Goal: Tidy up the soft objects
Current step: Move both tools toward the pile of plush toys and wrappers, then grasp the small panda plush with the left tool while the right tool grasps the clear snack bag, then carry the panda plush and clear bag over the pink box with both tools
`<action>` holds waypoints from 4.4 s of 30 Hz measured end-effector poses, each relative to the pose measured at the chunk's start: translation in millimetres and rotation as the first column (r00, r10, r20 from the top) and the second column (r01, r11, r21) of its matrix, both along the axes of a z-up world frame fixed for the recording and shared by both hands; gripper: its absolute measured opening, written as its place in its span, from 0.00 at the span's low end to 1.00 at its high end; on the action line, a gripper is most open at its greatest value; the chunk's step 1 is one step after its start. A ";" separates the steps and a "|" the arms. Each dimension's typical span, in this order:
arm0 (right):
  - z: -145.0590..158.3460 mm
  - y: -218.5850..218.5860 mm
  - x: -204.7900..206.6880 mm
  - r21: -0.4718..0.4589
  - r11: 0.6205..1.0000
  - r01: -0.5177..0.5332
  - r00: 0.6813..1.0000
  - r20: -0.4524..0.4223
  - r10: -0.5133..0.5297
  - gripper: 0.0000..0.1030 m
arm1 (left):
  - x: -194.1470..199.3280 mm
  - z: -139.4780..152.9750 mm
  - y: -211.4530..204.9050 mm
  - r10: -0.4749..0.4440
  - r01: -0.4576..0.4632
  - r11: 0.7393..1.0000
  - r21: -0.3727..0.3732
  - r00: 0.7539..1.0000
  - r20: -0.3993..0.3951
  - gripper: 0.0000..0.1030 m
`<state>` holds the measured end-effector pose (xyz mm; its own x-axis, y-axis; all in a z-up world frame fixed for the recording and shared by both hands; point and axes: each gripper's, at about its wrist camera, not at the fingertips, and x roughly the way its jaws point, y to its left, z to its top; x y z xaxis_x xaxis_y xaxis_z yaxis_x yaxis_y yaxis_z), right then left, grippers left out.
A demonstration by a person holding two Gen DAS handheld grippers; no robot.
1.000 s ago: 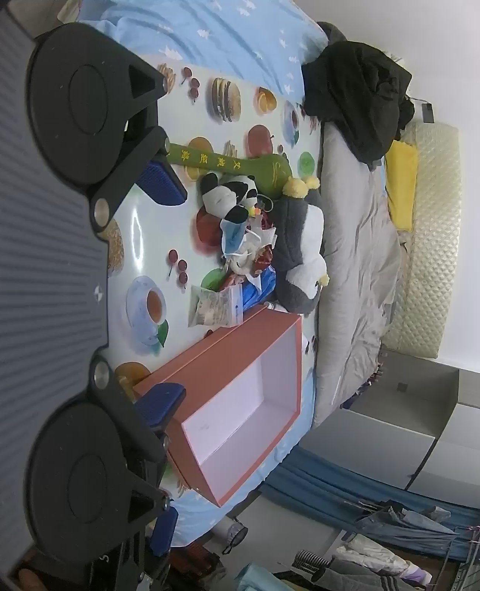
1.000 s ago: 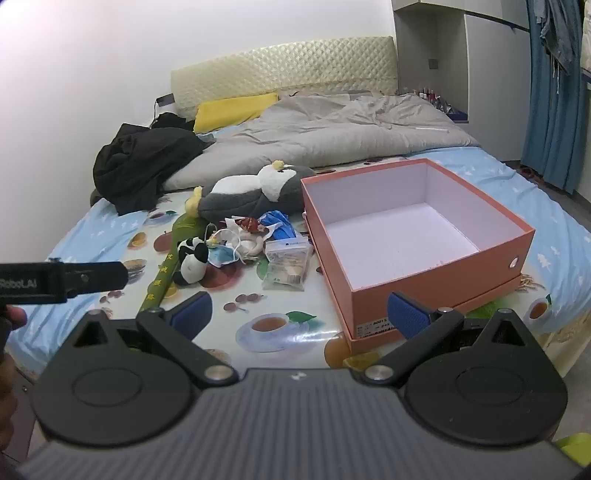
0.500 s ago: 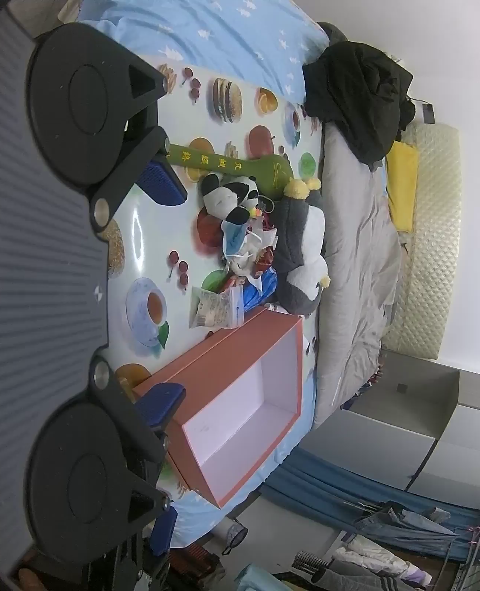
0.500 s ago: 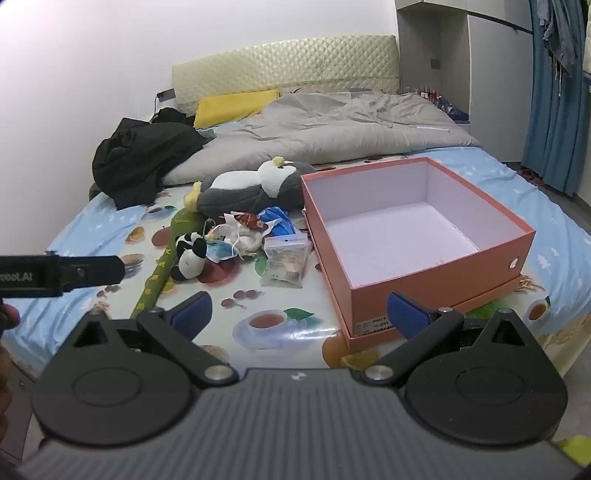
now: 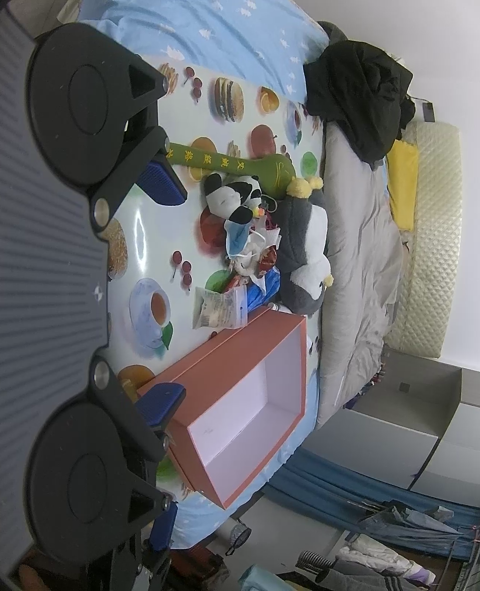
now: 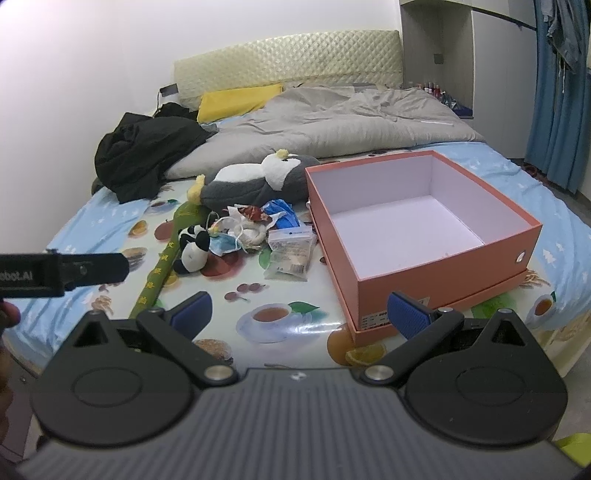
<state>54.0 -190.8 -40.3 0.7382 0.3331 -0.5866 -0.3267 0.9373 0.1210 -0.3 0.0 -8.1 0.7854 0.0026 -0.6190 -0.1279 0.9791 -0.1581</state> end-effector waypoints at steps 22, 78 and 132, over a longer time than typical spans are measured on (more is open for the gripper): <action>-13.6 7.7 3.6 -0.003 1.000 -0.023 0.999 -0.035 0.023 1.00 | 0.2 -9.5 4.8 0.008 -0.008 1.000 -0.017 1.000 -0.011 1.00; -113.0 113.3 137.9 -0.051 0.993 -0.111 0.990 -0.094 0.106 0.84 | 163.0 -141.1 110.0 0.075 -0.067 0.994 0.083 0.992 -0.101 0.80; -139.7 139.5 204.7 -0.233 0.972 -0.028 0.998 -0.057 0.015 0.32 | 223.8 -186.7 148.6 0.122 -0.140 0.987 -0.079 0.974 -0.192 0.63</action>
